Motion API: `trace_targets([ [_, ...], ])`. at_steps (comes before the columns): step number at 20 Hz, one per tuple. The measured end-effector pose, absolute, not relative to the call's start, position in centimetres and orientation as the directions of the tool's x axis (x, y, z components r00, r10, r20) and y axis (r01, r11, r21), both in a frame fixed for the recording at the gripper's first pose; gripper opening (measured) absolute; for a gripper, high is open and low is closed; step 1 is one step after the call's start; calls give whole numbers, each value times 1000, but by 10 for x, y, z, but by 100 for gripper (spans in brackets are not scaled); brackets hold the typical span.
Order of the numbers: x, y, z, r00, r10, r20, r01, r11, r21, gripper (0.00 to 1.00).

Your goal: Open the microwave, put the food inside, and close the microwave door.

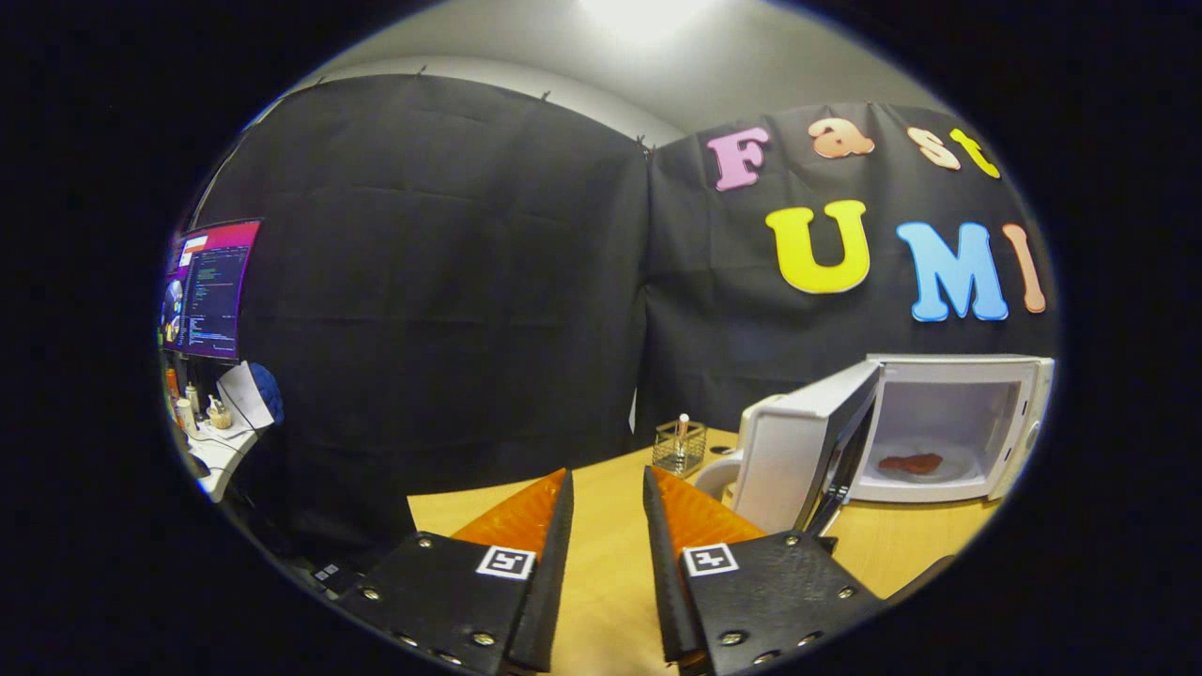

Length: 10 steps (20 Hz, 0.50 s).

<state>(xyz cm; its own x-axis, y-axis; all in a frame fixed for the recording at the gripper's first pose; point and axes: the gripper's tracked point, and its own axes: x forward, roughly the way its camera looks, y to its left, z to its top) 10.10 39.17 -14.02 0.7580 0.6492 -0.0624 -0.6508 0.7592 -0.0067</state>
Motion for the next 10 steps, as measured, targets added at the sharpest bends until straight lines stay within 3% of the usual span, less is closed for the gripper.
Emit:
trace_targets([
  [1, 107, 391, -149, 751, 655, -85, -656, 754, 11, 26],
  [3, 107, 386, -156, 740, 669, -73, -667, 743, 46, 8],
  [6, 106, 360, -148, 785, 616, -60, -619, 782, -68, 7],
  [7, 104, 349, -156, 792, 607, -55, -610, 788, -81, 1],
  [10, 101, 330, -160, 798, 597, -79, -602, 796, -61, 2],
])
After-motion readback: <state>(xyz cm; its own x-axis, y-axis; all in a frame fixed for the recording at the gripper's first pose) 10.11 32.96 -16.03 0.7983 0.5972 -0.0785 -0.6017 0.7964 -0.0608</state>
